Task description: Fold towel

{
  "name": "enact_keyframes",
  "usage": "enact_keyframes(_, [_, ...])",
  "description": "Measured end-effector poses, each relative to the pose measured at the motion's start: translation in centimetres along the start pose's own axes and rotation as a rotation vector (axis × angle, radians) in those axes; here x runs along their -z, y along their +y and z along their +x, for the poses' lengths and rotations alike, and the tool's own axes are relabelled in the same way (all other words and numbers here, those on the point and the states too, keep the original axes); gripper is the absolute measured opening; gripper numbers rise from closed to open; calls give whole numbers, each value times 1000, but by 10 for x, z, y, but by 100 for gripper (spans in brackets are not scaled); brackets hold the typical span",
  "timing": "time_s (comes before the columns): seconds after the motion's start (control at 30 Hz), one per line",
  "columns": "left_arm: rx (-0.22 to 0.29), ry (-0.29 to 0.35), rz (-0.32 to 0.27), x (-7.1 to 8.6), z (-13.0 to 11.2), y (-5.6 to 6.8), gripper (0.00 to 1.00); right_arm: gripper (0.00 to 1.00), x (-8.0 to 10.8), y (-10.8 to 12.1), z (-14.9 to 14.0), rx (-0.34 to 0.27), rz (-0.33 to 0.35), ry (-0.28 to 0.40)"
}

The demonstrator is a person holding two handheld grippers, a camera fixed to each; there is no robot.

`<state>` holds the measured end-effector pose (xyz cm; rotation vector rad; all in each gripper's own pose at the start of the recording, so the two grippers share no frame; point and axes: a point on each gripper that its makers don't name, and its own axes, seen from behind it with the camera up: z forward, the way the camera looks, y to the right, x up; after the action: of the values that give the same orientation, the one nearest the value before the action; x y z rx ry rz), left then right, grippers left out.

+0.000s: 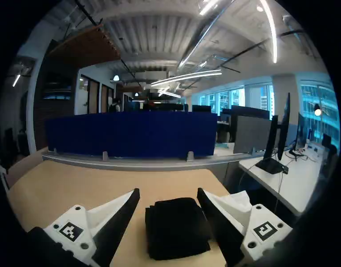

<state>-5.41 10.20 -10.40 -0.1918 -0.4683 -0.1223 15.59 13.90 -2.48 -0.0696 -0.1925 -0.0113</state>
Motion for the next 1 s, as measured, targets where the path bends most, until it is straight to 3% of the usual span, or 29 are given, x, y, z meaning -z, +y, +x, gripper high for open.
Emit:
enact_keyframes(0.3, [18, 86, 26, -7, 26, -20, 89, 100, 12, -38, 15, 20, 43, 33])
enact_keyframes(0.67, [-3, 221, 51, -14, 73, -41, 89, 100, 25, -115, 26, 101, 111, 52])
enact_keyframes(1.0, [1, 335, 81, -16, 104, -62, 89, 100, 31, -167, 32, 100, 147, 73])
